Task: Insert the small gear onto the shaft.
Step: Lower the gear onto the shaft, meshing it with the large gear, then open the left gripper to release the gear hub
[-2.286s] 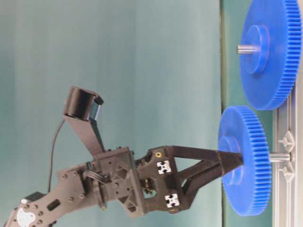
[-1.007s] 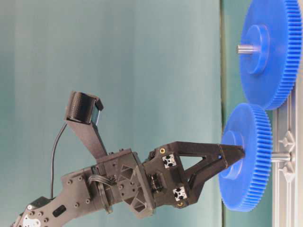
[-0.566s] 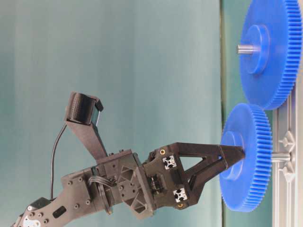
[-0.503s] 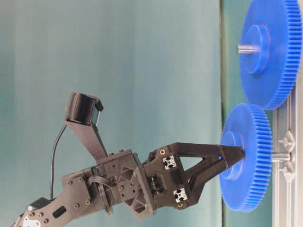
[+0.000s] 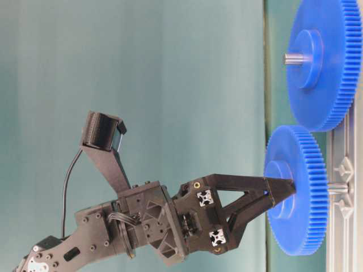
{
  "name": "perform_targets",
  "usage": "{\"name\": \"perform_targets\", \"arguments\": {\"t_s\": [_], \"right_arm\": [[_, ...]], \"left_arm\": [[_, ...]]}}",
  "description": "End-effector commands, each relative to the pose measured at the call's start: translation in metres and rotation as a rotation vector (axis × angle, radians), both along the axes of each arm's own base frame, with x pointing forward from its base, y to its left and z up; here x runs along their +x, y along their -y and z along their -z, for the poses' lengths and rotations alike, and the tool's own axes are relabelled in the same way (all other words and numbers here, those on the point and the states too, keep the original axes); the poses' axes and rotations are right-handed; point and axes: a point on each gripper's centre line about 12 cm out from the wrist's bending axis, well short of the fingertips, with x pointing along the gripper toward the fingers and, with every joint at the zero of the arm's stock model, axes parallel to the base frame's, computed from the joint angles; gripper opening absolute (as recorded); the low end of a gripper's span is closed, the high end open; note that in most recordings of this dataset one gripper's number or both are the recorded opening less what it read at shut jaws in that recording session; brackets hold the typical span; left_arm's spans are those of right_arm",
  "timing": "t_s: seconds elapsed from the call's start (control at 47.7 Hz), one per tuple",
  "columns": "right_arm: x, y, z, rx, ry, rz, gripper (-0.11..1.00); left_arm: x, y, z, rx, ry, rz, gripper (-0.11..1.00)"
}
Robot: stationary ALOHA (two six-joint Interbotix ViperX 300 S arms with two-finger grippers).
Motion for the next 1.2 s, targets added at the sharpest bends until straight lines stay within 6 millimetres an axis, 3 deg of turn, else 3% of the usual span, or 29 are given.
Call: {"name": "perform_targets", "arguments": {"t_s": [0.0, 0.503, 0.881, 1.007, 1.174], "right_arm": [[0.002, 0.0, -0.006, 0.008, 0.014, 0.005, 0.04], [0.003, 0.0, -0.006, 0.01, 0.015, 0.006, 0.04], [0.003, 0.0, -0.006, 0.008, 0.015, 0.005, 0.04], [0.003, 0.0, -0.006, 0.008, 0.015, 0.005, 0.04], [0.002, 0.0, -0.005, 0.008, 0.014, 0.005, 0.04]], "left_arm": [[0.0, 0.006, -0.014, -0.003, 0.026, 0.013, 0.7], [0.006, 0.006, -0.031, 0.01, 0.082, 0.041, 0.7], [0.008, 0.006, -0.032, 0.012, 0.085, 0.041, 0.7], [0.009, 0.006, -0.035, 0.013, 0.094, 0.041, 0.88], [0.012, 0.005, -0.043, 0.018, 0.115, 0.051, 0.89]]}}
